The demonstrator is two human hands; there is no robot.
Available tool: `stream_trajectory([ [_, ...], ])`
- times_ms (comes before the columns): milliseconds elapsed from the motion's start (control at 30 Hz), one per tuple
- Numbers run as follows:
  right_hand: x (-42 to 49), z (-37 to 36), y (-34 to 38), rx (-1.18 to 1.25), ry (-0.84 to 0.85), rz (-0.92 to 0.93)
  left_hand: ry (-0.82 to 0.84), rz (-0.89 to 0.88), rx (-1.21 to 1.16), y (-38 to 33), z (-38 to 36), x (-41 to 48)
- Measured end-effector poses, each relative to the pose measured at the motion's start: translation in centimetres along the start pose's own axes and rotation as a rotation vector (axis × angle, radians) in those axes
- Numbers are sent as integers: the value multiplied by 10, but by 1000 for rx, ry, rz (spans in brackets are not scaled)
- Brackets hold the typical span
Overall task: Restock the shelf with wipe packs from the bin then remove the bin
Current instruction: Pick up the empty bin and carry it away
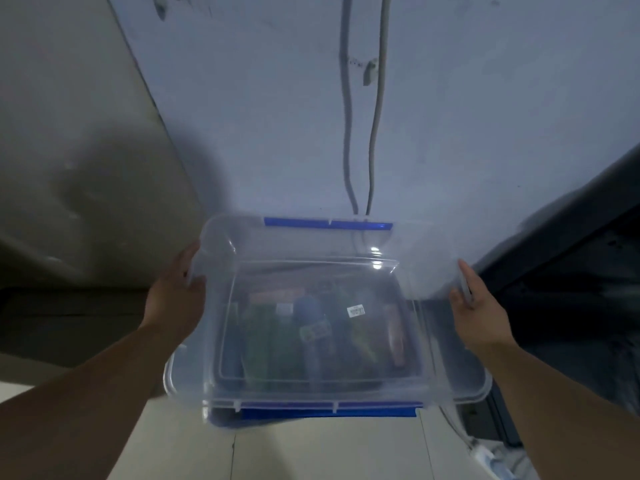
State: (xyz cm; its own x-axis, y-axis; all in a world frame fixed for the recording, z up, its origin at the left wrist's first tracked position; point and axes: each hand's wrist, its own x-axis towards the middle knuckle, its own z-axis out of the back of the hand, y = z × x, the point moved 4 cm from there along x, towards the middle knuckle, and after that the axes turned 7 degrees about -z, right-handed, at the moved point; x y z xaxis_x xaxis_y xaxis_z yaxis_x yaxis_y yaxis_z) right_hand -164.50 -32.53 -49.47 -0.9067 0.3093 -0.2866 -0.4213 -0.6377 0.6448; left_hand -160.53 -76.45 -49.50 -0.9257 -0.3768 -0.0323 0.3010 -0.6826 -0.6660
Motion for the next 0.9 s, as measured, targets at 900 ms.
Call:
stream_trajectory([
  [900,18,-19,9,-353,32,-23,58,-10,289,22,-39,21],
])
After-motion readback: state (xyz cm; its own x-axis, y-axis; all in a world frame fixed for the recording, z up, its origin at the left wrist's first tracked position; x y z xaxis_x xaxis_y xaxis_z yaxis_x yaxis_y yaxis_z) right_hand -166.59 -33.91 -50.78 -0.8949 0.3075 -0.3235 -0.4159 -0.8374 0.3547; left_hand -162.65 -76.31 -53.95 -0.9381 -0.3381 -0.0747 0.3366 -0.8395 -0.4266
